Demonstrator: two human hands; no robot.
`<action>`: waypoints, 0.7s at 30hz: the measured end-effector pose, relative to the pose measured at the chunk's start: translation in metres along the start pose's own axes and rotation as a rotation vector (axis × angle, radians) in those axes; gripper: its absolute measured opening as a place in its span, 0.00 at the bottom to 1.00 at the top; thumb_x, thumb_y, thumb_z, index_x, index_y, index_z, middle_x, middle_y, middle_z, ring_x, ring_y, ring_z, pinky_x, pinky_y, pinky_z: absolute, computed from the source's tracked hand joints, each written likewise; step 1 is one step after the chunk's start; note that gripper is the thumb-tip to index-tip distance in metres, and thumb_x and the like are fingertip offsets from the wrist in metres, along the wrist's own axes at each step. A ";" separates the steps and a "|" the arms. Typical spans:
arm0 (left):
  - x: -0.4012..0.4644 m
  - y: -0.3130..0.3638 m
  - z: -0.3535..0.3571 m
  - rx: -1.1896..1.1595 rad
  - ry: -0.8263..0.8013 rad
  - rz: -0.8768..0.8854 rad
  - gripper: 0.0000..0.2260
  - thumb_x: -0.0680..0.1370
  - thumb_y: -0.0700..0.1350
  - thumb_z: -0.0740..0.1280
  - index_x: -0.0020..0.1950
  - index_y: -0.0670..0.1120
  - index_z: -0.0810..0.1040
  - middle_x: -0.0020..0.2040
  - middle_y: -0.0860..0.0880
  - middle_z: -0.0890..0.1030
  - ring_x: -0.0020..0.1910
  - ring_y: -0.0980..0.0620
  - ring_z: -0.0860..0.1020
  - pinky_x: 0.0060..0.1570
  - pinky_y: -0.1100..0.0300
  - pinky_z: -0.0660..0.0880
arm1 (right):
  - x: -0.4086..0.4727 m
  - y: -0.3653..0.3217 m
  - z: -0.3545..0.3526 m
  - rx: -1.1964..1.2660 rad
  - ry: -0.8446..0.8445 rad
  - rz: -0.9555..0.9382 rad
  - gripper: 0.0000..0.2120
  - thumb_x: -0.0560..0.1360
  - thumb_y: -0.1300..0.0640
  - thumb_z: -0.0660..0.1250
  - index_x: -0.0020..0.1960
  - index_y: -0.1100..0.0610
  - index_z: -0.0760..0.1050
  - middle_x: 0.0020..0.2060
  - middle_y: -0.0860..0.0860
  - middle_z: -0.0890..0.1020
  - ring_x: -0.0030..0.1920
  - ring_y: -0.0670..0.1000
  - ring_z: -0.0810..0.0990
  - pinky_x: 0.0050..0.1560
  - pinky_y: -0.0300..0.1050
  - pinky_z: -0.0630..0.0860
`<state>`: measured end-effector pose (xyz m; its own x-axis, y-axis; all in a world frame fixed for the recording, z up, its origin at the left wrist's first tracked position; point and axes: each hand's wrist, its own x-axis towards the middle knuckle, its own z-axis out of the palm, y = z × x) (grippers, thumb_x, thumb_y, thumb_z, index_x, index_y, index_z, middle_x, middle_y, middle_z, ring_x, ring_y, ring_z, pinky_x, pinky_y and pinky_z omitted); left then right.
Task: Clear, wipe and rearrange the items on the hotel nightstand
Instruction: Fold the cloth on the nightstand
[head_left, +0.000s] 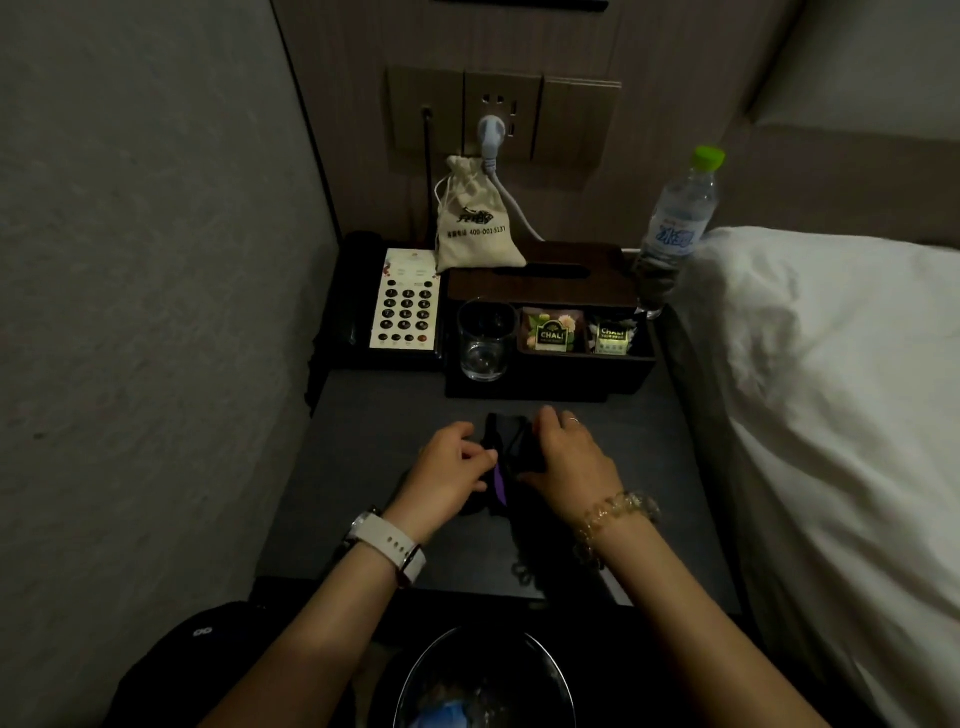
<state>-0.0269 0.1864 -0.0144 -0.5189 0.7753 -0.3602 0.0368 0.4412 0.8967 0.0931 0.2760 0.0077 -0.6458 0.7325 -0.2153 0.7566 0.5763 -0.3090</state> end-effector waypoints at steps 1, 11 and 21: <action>-0.002 0.001 0.001 -0.022 0.001 -0.010 0.25 0.80 0.40 0.65 0.75 0.37 0.62 0.56 0.42 0.79 0.49 0.50 0.79 0.41 0.64 0.78 | 0.001 0.000 0.001 0.002 0.032 -0.005 0.20 0.75 0.56 0.67 0.64 0.58 0.66 0.61 0.56 0.73 0.61 0.58 0.74 0.51 0.51 0.74; -0.017 0.018 -0.023 -0.366 -0.027 0.026 0.09 0.79 0.36 0.65 0.57 0.42 0.80 0.51 0.45 0.85 0.47 0.55 0.84 0.41 0.68 0.77 | 0.001 0.017 -0.045 1.250 -0.244 0.070 0.06 0.79 0.64 0.61 0.47 0.57 0.74 0.39 0.52 0.77 0.38 0.48 0.77 0.43 0.44 0.75; -0.028 0.032 -0.027 -0.410 -0.010 0.185 0.08 0.79 0.41 0.66 0.48 0.53 0.81 0.45 0.52 0.85 0.43 0.57 0.84 0.35 0.67 0.77 | -0.009 -0.019 -0.013 1.056 0.010 -0.175 0.07 0.74 0.54 0.71 0.46 0.54 0.74 0.40 0.52 0.78 0.41 0.48 0.77 0.43 0.48 0.77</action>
<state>-0.0341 0.1667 0.0310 -0.5268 0.8297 -0.1846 -0.2141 0.0806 0.9735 0.0864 0.2629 0.0273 -0.7325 0.6755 -0.0843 0.1790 0.0717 -0.9812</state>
